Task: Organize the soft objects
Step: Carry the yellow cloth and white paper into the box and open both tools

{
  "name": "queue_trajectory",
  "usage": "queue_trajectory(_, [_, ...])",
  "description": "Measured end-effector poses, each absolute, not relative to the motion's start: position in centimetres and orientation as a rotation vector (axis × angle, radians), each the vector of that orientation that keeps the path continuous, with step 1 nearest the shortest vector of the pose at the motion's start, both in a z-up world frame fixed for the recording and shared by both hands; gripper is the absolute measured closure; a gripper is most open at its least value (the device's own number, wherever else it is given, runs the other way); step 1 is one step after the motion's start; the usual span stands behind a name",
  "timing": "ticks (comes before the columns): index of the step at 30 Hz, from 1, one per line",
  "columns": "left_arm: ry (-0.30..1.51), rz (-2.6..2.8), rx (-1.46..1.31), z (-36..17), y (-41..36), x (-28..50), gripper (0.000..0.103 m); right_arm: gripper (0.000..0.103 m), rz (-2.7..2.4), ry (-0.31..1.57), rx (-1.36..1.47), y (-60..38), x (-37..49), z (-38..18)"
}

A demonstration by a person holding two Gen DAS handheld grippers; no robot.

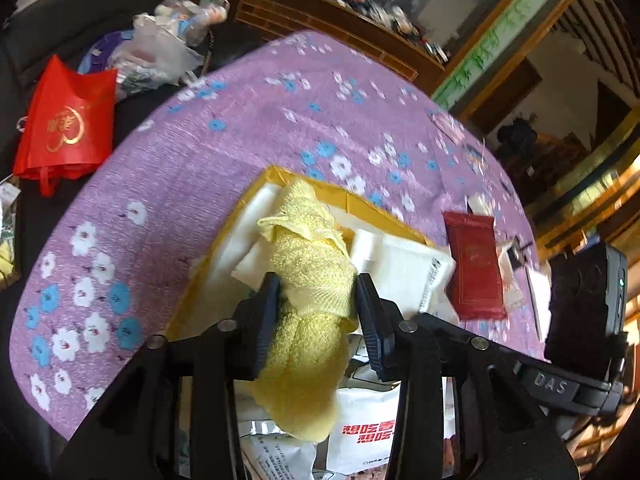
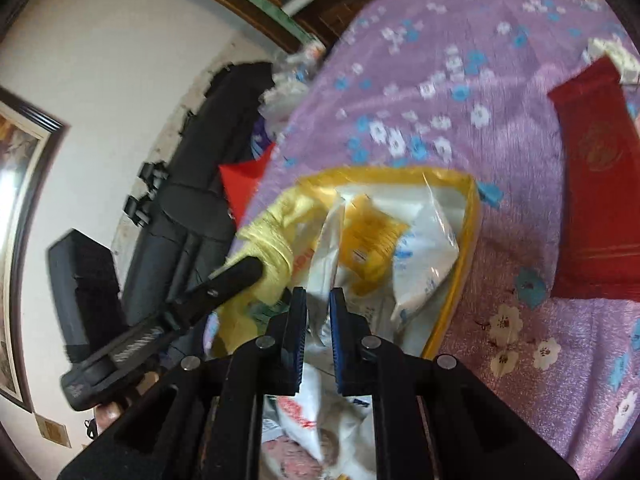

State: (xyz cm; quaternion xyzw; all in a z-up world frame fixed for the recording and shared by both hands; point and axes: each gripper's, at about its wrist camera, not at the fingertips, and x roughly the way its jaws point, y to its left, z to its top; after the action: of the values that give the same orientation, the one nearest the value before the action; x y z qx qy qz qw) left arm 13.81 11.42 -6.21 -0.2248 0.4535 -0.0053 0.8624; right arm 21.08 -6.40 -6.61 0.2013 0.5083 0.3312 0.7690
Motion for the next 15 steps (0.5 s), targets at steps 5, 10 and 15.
queue_trajectory(5, [0.983, -0.075, -0.517, -6.1, 11.8, 13.4, 0.052, 0.09, 0.683, 1.052, 0.421, -7.4, 20.0, -5.9])
queue_trajectory(10, [0.948, -0.011, -0.469, -4.1, 11.5, 11.6, 0.039, 0.062, 0.679, 0.971, 0.397, -8.8, 18.3, -4.1])
queue_trajectory(15, [0.837, 0.022, -0.416, -1.2, 9.1, 8.2, 0.039, 0.053, 0.668, 0.89, 0.379, -11.8, 15.3, -3.1])
